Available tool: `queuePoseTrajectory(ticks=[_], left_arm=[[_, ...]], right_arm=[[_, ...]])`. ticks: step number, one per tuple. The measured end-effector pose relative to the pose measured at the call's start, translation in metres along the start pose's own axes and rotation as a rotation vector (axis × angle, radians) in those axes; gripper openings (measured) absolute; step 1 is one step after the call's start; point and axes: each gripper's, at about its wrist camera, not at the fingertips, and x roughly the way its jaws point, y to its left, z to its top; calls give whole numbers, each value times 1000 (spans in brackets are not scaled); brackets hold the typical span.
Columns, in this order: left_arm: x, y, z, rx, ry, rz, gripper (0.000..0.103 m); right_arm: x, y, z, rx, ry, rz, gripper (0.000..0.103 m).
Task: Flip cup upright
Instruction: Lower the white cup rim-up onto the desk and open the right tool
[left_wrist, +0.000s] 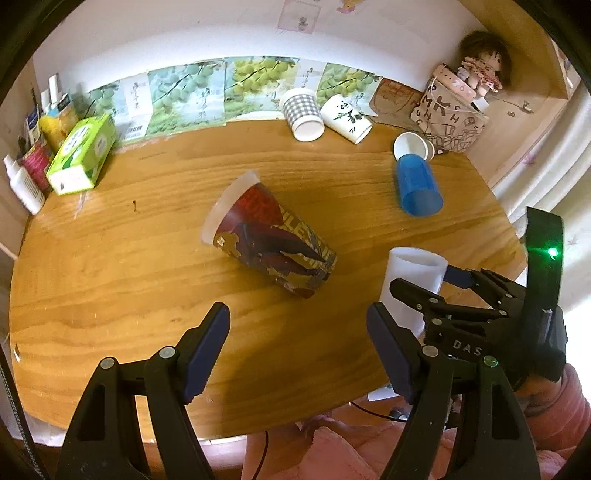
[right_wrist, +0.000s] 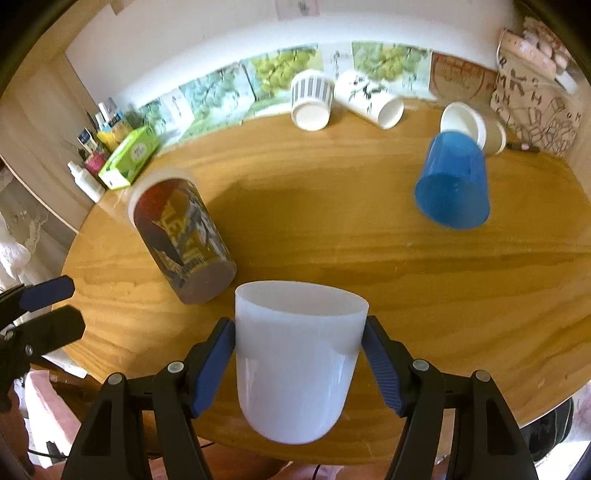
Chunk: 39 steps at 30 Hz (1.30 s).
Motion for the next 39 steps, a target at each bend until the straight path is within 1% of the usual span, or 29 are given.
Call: queuePoseTrajectory(ticks=[4,9,16,24,27,31,36,39], left_arm=[[2,0,7,22,-7,-2,80],[1,-1,14,45,-22,-4,80],[1,-1,17,48,-24,-5,80],[1,0,18,45,-23,4,80],[0,0,13,41,-19,12,80],[-3,-1,2,20,-12,17,80],[-9,-4,-10,-20,-7,21,80],[-11,-7,-19,-47,2,16,80]], right_arm=[[-7,2,0,-23,-63,-6,70],[-12,4,-4,-57,-105,-20,70],[-9,11,-8,-110,-109,-42,70],[-7,19,-8,-149,-100,-38,70],[-9,18,-7,-137,-96,8,71],[-14,21,-6,-142,-102,26,79],[-26,22,-9,-156,-121,47,79],[-38,20,-15,-153,-147,53,80]])
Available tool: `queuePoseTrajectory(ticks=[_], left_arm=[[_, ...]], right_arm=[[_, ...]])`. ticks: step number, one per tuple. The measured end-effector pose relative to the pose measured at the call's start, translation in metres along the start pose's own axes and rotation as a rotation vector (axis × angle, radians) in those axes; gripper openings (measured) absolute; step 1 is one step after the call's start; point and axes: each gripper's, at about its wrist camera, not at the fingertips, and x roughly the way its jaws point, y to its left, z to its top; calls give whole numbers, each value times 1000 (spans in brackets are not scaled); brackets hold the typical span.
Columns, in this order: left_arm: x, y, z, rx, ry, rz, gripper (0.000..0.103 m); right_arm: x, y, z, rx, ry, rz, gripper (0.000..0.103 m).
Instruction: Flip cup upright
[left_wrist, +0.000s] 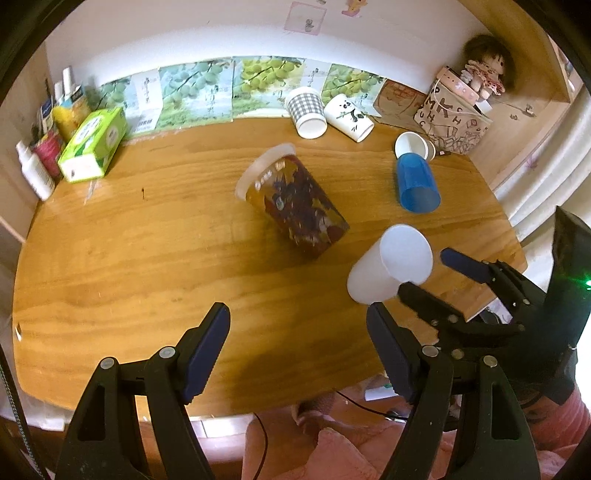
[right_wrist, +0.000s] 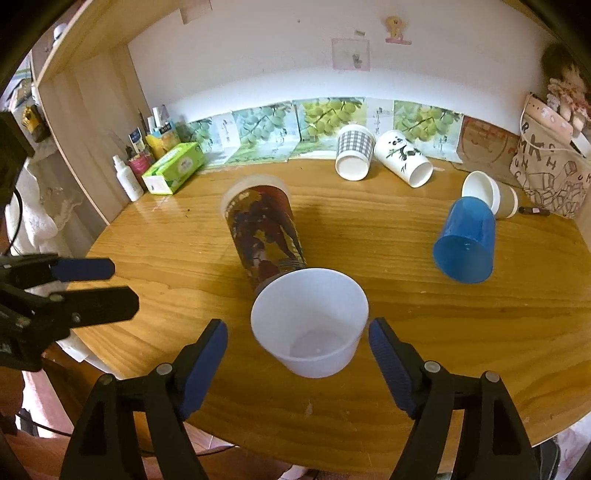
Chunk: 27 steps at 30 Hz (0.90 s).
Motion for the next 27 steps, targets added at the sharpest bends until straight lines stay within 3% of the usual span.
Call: queuePoseTrajectory(ticks=[8,15,20,27], left_arm=[[-14,-25,-21,-37,-5,-20,80],[-33,-57,-31,-71,-73,-19,80],[-56,-74,-34,-117,-155,-24,84],[-92,-98,-39,-128,-328,51,88]], right_arm=[[-42,-7,-12,-6,9,-31,81],[-95,-18,-17,-11,-11,-46,83],[-135,-23,-20,-7,-48,-61,87],[-179,-25,-25,2,-146,-60,91]])
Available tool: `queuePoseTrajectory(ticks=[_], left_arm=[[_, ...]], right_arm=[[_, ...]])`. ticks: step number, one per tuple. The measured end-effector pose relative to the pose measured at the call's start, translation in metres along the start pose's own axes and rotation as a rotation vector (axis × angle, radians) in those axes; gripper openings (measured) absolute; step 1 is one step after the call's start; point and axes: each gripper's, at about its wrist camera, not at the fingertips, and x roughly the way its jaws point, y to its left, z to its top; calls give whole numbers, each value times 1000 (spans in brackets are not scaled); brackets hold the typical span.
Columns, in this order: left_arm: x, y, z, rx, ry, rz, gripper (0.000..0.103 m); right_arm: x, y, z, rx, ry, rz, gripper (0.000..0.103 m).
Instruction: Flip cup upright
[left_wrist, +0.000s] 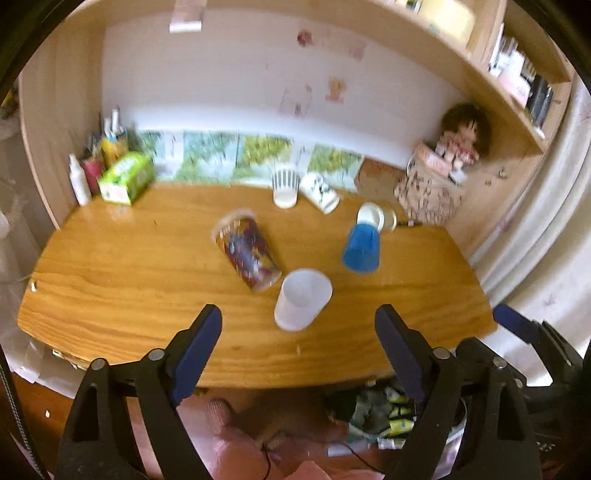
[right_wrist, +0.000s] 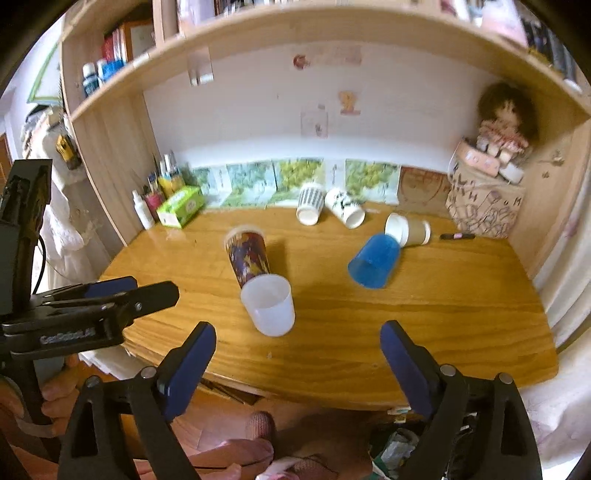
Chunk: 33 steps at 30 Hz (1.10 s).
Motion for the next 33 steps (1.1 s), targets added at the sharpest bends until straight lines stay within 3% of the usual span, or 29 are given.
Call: queuePoseTrajectory(ticks=[4,8,16,25,33], left_arm=[[-18,-5,-1,-10,-67,6,90],[-36,-13,-2,14,-141,34,102],[-71,-26,-1,29,-304,49,103],[-94,-33,-9,30,-444,158,103],[-100,-37,-12,33,-488,206,103]], right_arm=[[-20,-3,-2,43,-60,18,91],[-35,-5,-3,72,-109,19,91],[-59,4,-10,51,-158,18,91],[-72,6,-8,42,-252,6,91],[-81,1,-5,67,-312,-9,91]])
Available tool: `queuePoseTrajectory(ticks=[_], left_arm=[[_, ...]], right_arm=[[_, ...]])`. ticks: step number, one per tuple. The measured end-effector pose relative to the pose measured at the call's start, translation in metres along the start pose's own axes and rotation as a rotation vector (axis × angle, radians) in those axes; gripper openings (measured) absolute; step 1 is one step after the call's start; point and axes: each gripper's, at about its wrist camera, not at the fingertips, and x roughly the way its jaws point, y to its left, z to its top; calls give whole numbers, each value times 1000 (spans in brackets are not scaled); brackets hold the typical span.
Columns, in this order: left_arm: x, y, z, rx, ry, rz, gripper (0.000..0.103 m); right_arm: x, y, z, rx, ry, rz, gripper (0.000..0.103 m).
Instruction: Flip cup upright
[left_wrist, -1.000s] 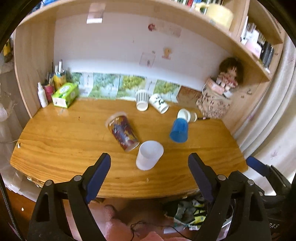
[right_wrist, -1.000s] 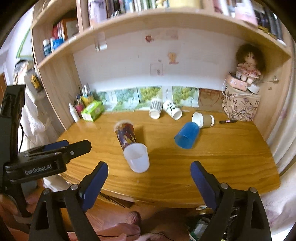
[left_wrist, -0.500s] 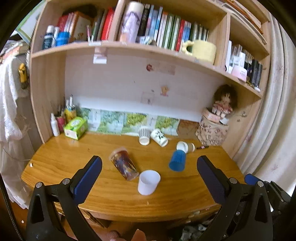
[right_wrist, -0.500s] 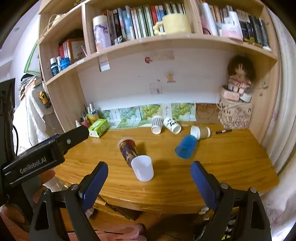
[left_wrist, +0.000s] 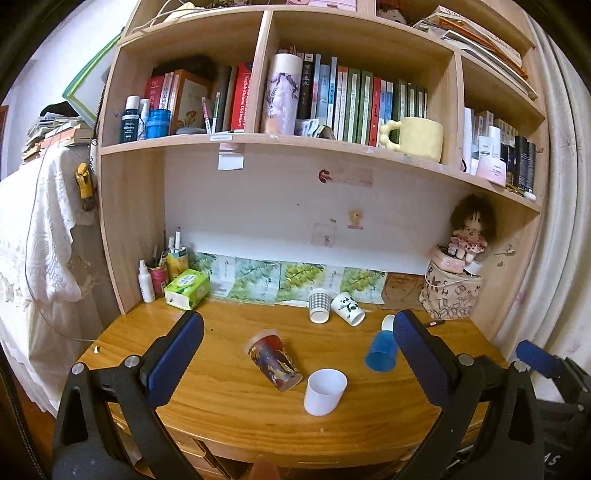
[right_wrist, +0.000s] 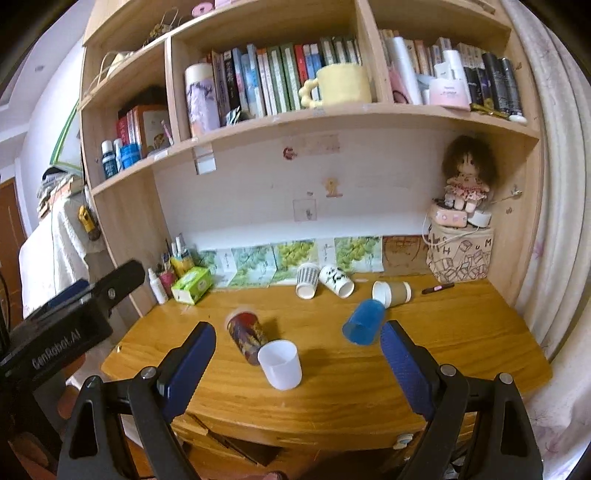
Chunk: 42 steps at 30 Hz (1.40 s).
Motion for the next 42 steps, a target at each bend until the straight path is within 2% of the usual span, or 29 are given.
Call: queuePoseTrajectory(ticks=[8,27,42], left_arm=[[-4,-2,2,11,-23,28,103],[-5,-9,2,58,-16,32,103],[-4,-9,-3,65,24,24,103]], right_arm=[[-8,1,6,-7,-65,-18,91],[-10,-1,5,20,-68,-24,91],[-13,0,0,32,-50,-28,91]])
